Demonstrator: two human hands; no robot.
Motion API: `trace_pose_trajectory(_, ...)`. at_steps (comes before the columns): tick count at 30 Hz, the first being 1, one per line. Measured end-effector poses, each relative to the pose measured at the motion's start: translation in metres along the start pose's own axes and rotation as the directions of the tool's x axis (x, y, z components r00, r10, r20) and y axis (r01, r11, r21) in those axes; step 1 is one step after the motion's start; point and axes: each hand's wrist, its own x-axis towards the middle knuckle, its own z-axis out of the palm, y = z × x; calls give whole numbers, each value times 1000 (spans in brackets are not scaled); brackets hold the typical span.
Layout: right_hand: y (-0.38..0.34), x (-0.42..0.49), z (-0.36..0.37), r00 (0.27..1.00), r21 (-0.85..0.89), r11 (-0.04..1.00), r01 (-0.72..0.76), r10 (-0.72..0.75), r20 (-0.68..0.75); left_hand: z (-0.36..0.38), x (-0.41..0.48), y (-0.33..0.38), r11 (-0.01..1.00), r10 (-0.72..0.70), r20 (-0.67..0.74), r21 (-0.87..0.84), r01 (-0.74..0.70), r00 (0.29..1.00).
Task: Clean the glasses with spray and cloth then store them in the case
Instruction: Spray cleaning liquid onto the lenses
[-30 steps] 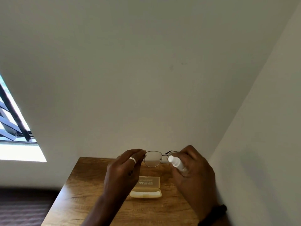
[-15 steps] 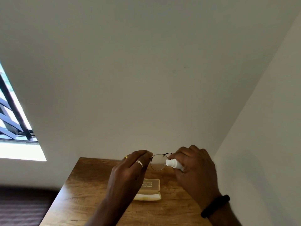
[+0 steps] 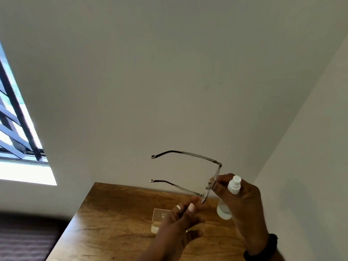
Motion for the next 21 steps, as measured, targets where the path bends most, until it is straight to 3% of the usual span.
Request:
trace_pose_trajectory(6, 30, -6, 4, 978, 181, 962, -205, 209, -6, 6, 2, 12, 968, 252, 10, -8, -252, 968)
trace_pose_trajectory(12, 46, -4, 15, 973, 386, 895, -224, 227, 37, -2, 8, 17, 893, 440, -102, 161, -421, 892)
trace_pose_trajectory(14, 53, -6, 22, 957, 496, 821, -282, 273, 93, -5, 12, 21, 820, 548, -134, 281, -499, 826)
trace_pose_trajectory(17, 70, -14, 31, 902, 606, 682, -409, 404, 154, -13, 24, 34, 639, 732, -136, 477, -603, 668)
trace_pose_trajectory(21, 91, -28, 35, 777, 577, 550, -604, 566, 273, -35, 39, 52, 404, 882, -70, 625, -668, 467)
